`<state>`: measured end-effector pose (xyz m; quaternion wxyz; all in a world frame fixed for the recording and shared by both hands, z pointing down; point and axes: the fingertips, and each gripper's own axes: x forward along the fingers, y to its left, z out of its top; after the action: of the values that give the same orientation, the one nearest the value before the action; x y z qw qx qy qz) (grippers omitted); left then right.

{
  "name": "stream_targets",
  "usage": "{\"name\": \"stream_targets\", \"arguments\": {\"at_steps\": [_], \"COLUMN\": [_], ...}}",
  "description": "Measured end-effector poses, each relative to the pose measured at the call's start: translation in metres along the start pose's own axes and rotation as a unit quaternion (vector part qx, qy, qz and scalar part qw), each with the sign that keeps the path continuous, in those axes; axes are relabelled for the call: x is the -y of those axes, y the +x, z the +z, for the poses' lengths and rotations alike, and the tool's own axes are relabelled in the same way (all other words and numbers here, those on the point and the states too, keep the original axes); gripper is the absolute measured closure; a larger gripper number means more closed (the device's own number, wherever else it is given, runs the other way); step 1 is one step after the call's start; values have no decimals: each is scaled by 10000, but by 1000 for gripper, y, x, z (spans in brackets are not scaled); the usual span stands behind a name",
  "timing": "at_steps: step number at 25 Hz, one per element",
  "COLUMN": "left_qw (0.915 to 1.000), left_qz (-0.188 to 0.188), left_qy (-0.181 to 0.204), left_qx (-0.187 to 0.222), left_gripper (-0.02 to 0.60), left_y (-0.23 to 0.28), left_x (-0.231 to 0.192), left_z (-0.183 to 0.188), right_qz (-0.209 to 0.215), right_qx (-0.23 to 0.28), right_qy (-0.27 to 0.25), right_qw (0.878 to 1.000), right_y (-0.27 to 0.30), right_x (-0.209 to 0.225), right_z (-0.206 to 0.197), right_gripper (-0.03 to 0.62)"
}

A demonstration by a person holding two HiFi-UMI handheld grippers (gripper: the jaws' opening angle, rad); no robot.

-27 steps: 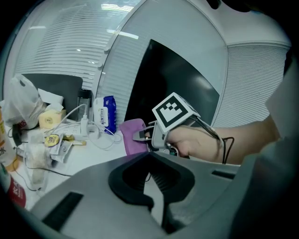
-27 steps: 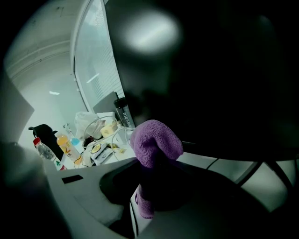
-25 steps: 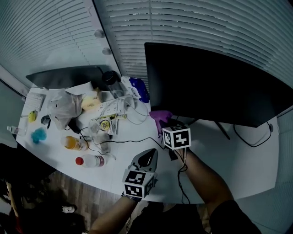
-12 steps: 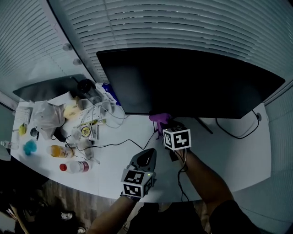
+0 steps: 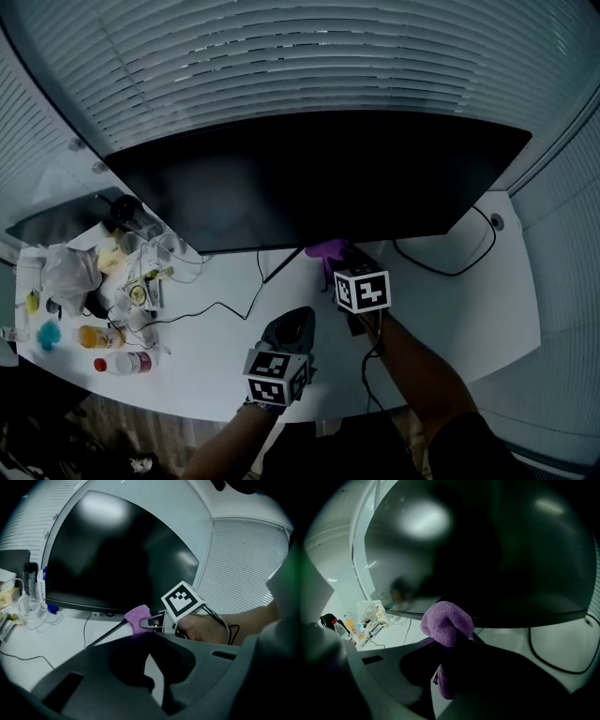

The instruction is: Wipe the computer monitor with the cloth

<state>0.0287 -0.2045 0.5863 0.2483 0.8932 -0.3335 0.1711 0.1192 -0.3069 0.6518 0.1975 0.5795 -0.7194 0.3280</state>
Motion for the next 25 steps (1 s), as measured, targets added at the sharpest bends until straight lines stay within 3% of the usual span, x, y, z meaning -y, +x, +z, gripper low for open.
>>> {"name": "stream_targets", "arguments": {"at_steps": [11,25], "left_qw": [9992,9980], "left_qz": [-281,-384], "left_qy": [169,386], "left_qx": [-221,-327], "left_gripper": [575,575], "left_y": [72,146], "left_x": [83,167], "left_z": [4,8], "right_qz": [-330,-483], "right_qx": [39,132], "right_qy": [368,590], "right_qw": [9988,9970], "right_y": [-46,-88], "right_x": [122,238], "right_z": [-14,-25], "right_gripper": [514,514]}}
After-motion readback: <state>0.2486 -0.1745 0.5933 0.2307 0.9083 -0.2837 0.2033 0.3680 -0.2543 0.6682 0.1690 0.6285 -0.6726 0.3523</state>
